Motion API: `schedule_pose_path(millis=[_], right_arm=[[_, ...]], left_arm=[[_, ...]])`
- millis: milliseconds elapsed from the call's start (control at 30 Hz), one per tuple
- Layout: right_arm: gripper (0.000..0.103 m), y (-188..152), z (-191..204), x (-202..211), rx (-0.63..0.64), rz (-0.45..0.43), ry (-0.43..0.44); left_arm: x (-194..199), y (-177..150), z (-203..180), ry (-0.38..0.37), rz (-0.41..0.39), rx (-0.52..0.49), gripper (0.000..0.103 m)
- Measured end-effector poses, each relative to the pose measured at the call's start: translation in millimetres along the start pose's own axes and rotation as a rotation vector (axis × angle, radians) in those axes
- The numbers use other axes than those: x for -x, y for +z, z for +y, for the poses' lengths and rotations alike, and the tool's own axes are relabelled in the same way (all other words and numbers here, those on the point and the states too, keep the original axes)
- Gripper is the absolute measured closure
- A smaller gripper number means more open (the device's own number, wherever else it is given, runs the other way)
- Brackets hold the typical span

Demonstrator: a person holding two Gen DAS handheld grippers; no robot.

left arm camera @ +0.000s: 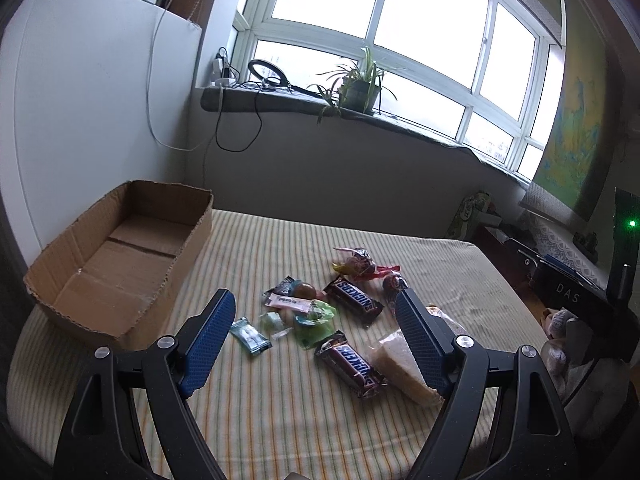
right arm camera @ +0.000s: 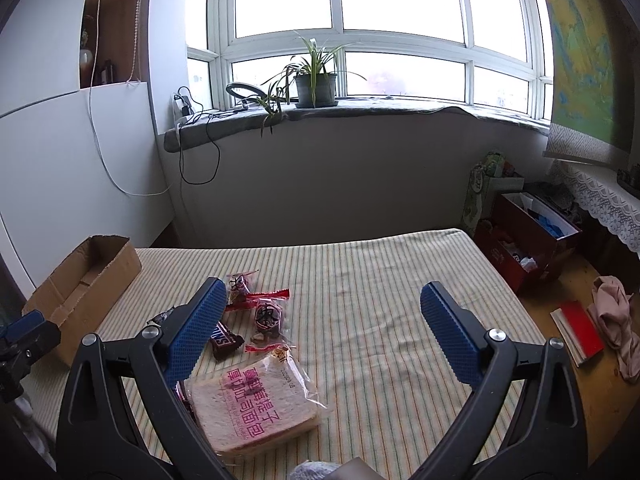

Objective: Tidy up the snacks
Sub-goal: 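Move both tools down toward the bagged sliced-bread loaf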

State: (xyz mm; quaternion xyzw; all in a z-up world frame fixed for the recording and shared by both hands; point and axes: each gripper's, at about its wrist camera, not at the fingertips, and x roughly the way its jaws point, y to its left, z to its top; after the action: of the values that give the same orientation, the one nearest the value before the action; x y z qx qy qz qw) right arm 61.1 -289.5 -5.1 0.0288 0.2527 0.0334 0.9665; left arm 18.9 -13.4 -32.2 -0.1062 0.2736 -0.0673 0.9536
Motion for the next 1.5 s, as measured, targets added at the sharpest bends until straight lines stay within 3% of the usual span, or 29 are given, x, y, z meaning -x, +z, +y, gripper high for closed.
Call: schedule_pose_path(millis=[400,567,767,867,1000,1167,1500], right_arm=[[0.003,-22.9,-31.1,-52.7,-0.097,0.250,0.270],[0.003,-30.5,-32.2,-62.1,-0.107,0.319,0.341],[0.003,-39.5,-39.4,-76.9,-0.169,0.395,0.425],[0.004,-44.2,-38.8,-82.5,-0.177,0.422,0.465],[0.016,-49.7,-37.3,-91.6,-0.191,0.466,0.507],[0.017,-56.5,-31.2,-102.0,-0.185,0.510,0.544],[0.022,-66.8,-24.6,-120.5,-0.180,0.575,0.578]], left_arm=[[-27.1,-25.2,-12.0,-0.147,0.152,0.070,0.021],[-37.9,-39.2,-23.8,-0.219,0.222,0.074,0.022],[-49.4,-49.3,-39.2,-0.306,0.296,0.055,0.041],[-53.5,-52.8,-46.0,-0.349,0.326,0.054,0.043],[-60.5,-57.9,-51.8,-0.388,0.363,0.068,0.044],[-65.7,-61.5,-61.8,-0.398,0.391,0.047,0.044],[-80.5,-66.6,-59.6,-0.328,0.429,0.056,0.044]])
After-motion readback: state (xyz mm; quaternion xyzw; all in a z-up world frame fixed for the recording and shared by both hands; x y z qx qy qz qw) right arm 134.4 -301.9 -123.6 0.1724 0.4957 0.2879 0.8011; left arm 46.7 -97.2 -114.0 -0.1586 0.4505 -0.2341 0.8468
